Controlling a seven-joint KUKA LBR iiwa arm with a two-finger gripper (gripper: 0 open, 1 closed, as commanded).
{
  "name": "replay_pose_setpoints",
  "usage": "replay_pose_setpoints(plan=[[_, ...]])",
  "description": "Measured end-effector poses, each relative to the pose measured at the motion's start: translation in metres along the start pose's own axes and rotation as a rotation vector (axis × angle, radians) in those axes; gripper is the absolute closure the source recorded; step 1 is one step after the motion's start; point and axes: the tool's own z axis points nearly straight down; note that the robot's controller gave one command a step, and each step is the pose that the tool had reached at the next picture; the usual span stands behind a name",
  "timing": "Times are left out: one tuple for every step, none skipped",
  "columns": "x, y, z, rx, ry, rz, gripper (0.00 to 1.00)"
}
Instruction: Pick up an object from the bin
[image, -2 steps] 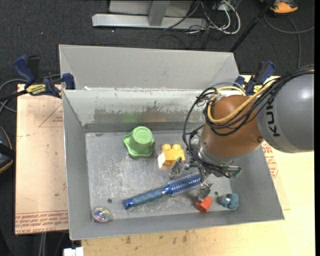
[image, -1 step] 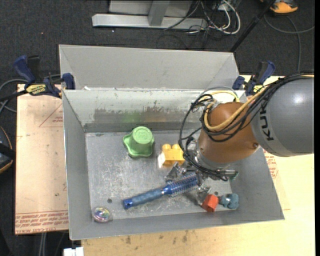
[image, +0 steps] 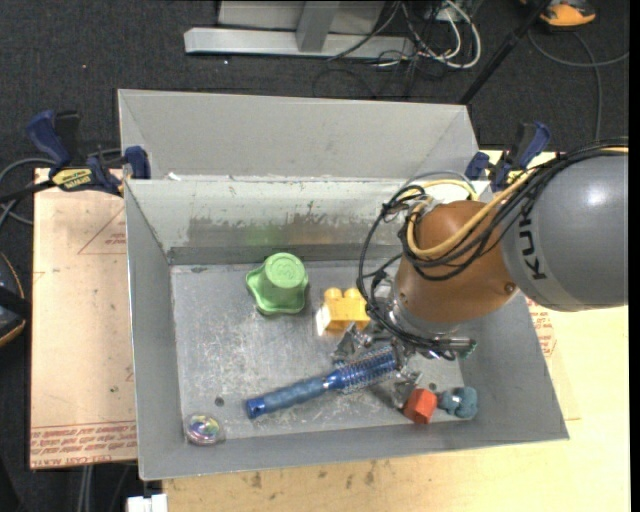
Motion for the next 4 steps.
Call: replay_pose_setpoints(plan=[[-0.001, -0.001, -0.002, 0.003, -0.004, 0.002, 1.00], [-0.003, -0.002, -0.051, 0.002, 0.000, 0.006, 1.00], [-0.005, -0.002, -0.085, 0.000, 0.002, 0.009, 1.00], [-0.006, -0.003, -0.113, 0.000, 0.002, 0.012, 1.00]])
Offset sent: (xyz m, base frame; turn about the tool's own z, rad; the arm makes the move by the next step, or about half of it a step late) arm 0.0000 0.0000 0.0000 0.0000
